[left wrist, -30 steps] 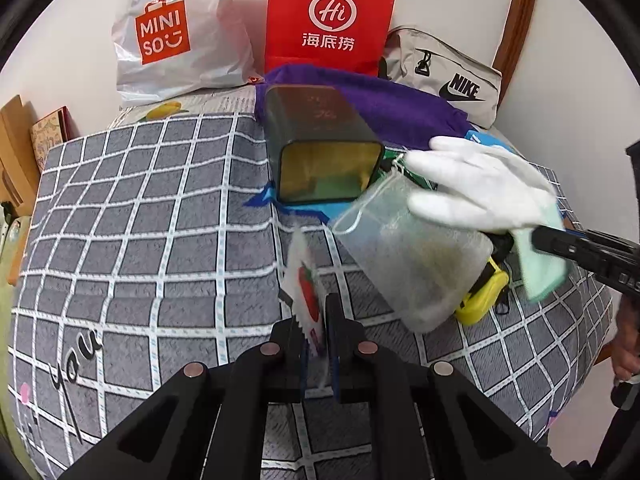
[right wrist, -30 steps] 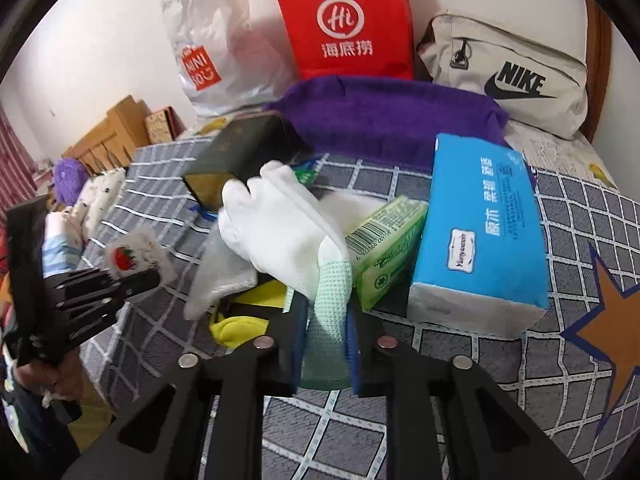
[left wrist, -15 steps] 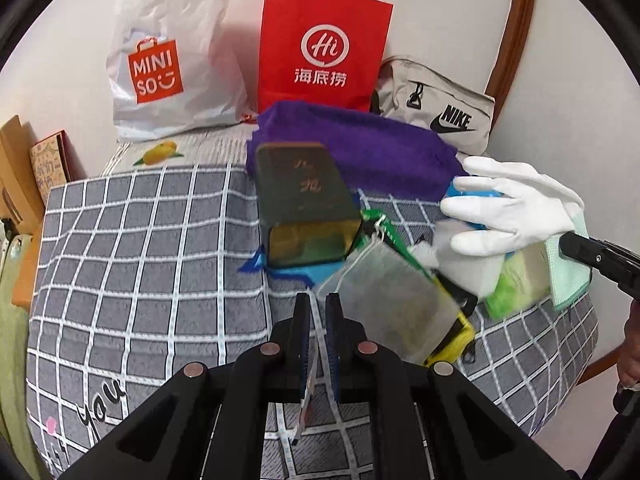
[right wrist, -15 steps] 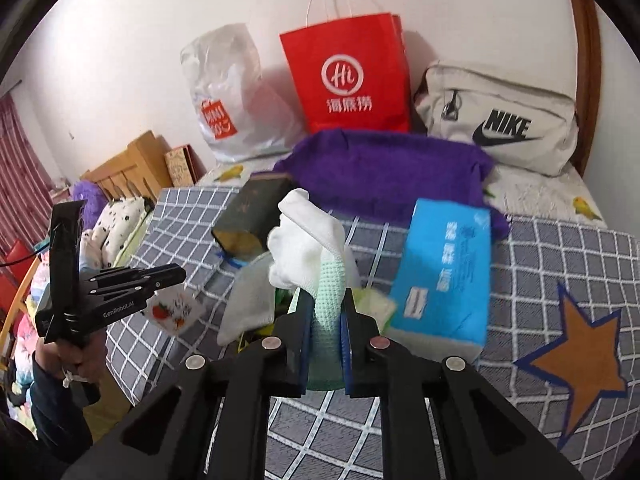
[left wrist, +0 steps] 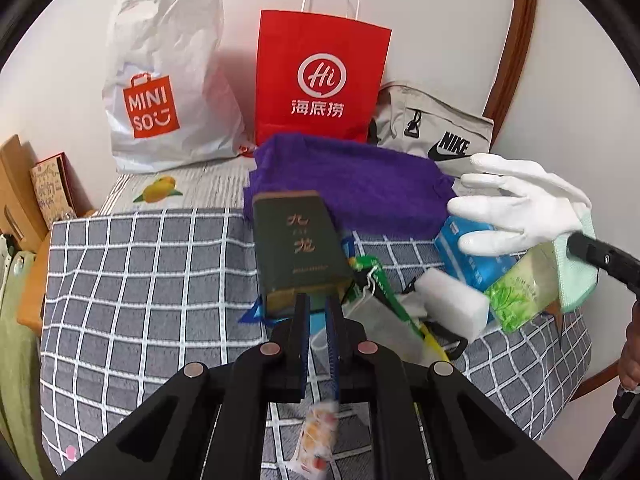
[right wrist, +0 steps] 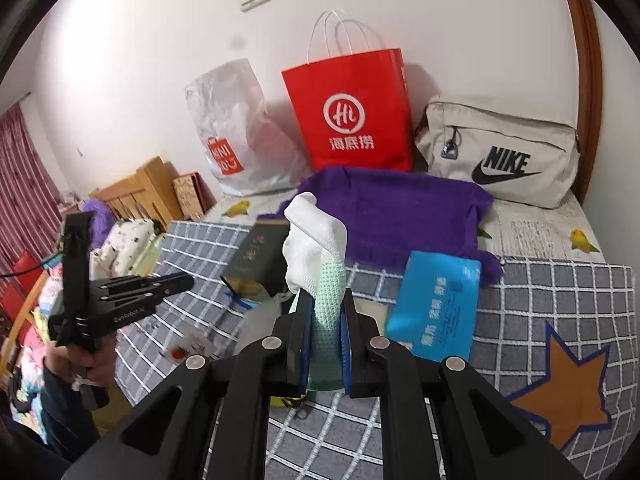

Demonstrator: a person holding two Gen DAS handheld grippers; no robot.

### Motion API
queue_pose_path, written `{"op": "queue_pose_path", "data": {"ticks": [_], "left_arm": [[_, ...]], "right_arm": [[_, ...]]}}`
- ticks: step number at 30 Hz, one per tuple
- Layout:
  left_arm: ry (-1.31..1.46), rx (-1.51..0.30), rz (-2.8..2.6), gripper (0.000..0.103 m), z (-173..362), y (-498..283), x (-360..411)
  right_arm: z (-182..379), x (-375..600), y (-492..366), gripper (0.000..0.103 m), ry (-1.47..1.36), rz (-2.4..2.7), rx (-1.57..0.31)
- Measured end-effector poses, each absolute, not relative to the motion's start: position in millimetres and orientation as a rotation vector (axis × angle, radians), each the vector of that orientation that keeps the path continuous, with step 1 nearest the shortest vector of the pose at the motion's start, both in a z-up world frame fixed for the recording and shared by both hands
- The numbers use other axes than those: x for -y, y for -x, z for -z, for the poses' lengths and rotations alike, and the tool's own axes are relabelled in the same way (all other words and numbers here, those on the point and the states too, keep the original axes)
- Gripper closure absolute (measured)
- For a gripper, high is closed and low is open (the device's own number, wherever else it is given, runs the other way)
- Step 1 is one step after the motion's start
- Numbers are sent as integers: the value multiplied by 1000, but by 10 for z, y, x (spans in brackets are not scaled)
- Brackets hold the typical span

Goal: Organize soft objects

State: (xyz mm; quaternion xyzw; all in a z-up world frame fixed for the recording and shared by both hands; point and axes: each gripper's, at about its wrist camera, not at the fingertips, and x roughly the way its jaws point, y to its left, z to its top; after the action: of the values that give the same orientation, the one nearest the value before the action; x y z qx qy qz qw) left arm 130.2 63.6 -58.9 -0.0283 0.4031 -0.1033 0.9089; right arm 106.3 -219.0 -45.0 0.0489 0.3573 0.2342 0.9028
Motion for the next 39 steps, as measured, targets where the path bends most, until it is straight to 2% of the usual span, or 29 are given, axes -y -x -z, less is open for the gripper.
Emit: {"op": "queue_pose_path", "data": {"ticks": [12,18,21,23,25,27,31,32,33,35,36,38,39], "left_arm": [[71,-874,236,94,748,-1406,-612],[106,-934,254,94,983,-1371,-651],[109,-961,255,94,1103,-1316,-650],[113,-977,261,94,1160,-1279,-654],[120,-991,266,89,1209,-1243,-658],[115,-997,262,78,1247,-1204,-655],[105,-1015,258,77,1326,-1111,-671],[105,-1019,259,74,1340,-1092,-678],[104,-1023,263,68,1357,-1063,-686],[110,-1022,282,56,1383,-989,-682],[114,-1020,298,48,1395,-960,-672],[110,-1024,321,41,1421,-925,-634],[98,-1029,326,41,1448,-903,-598]], "right_arm": [[1170,2038,-1112,91,-33,-466,-979],[1211,2054,-1086,85,-8,-441,-993],[1180,2034,-1077,78,2,-437,-974],[1153,2031,-1086,64,10,-426,-958],[1134,2017,-1123,56,11,-413,-942],[1138,1973,-1173,55,6,-419,-936],[1214,1806,-1255,55,60,-418,-936],[1232,1780,-1251,56,71,-424,-934],[1250,1756,-1249,58,81,-431,-934],[1281,1725,-1232,74,79,-454,-937],[1287,1716,-1225,78,76,-460,-939],[1267,1727,-1197,83,66,-459,-926],[1246,1738,-1178,85,64,-460,-918]]}}
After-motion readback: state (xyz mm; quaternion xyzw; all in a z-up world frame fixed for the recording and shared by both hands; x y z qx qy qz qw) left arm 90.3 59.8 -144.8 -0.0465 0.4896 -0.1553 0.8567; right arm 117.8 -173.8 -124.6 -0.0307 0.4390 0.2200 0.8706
